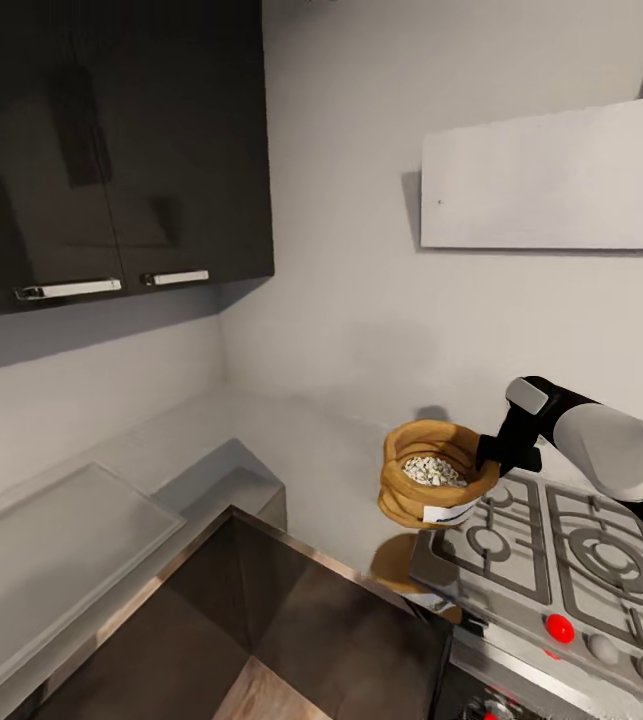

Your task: In the kitchen, take the popcorn bag from the countertop, put it into the microwave, and heat it until the popcorn is cooked so the cooked popcorn ends up inside the bag.

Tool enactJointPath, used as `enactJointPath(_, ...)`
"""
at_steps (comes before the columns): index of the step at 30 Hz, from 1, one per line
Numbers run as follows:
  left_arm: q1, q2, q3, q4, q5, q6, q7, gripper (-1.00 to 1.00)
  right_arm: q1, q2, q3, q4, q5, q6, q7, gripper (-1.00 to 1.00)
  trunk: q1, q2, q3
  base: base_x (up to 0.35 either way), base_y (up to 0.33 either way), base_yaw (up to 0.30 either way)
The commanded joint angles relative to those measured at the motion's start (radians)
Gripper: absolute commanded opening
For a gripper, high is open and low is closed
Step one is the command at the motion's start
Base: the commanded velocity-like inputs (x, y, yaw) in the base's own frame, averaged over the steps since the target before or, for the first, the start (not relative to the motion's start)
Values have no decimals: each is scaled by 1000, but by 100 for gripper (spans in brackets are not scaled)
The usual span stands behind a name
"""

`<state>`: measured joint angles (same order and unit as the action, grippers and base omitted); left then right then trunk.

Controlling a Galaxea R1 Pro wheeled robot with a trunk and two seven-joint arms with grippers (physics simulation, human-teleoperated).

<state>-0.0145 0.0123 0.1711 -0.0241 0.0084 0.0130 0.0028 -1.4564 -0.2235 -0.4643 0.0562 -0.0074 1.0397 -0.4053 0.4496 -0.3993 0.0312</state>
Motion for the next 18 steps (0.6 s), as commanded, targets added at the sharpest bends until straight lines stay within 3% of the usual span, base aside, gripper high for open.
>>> enactJointPath(1, 0, 0, 5, 0, 1, 1, 1, 100, -1, -1, -8, 2, -2, -1, -8, -100, 0, -1, 1, 0, 0, -222)
enactJointPath(4, 0, 0, 5, 0, 1, 1, 0, 100, -1, -5, -11, 2, -2, -1, -8, -100, 0, -1, 5, 0, 0, -222)
enactJointPath(10, 0, 0, 5, 0, 1, 1, 1, 100, -1, -17, -66, 2, -2, -1, -9, -100, 0, -1, 13, 0, 0, -221)
enactJointPath(18, 1, 0, 5, 0, 1, 2, 0, 100, -1, -19, -72, 2, -2, -1, -8, -100, 0, -1, 23, 0, 0, -208)
